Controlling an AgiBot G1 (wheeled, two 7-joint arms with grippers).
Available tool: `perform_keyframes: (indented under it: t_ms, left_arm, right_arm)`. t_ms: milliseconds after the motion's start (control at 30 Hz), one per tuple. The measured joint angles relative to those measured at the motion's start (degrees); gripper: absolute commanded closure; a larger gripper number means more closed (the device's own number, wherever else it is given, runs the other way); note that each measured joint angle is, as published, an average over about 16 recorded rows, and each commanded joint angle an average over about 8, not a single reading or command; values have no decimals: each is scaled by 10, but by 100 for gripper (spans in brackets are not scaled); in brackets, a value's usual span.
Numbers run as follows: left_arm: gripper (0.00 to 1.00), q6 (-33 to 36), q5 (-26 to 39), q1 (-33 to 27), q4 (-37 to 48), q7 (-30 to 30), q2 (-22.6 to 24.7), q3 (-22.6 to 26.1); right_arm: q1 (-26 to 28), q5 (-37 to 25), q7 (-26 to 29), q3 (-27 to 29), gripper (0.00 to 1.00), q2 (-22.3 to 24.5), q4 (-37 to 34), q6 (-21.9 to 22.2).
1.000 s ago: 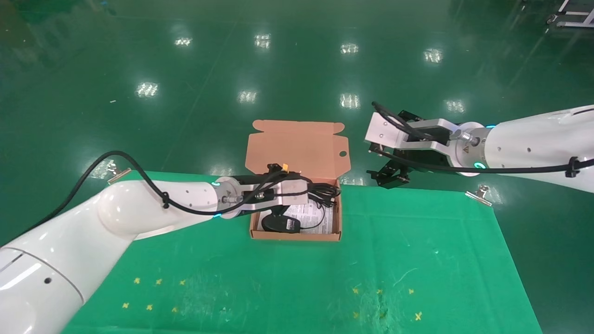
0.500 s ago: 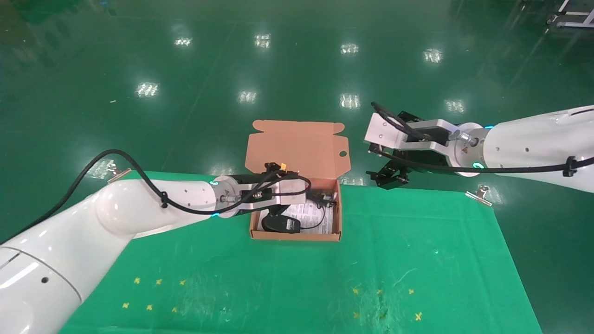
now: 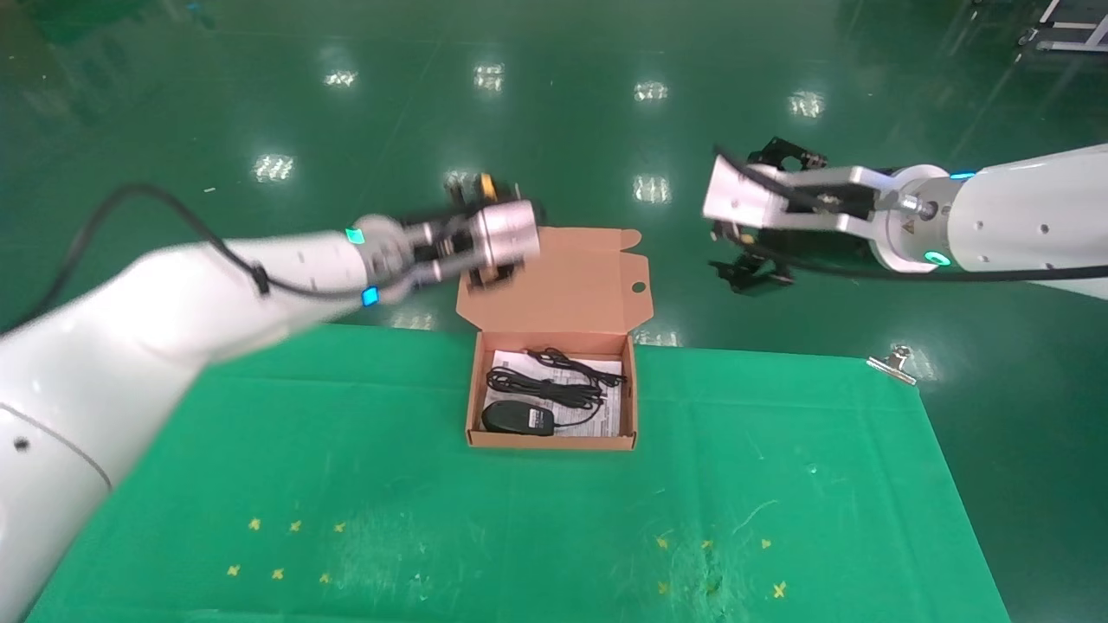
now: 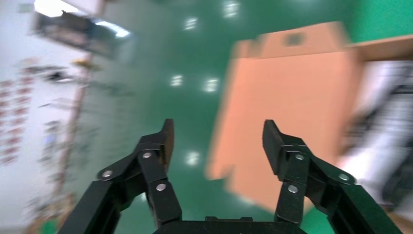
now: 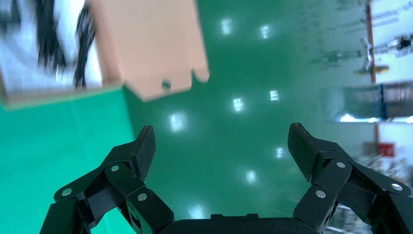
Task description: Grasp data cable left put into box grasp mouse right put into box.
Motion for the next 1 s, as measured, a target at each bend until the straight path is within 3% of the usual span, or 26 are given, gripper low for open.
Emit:
perform_keyframes:
  t_ms: [367, 1000]
  left_arm:
    - [0, 16, -43, 5, -22, -17, -30, -29]
    - [0, 208, -202, 104, -152, -96, -162, -141]
  right_arm:
    - [-7, 25, -29, 20, 0, 16, 32, -60]
    - [-141, 263, -103, 167, 0, 66, 32, -157]
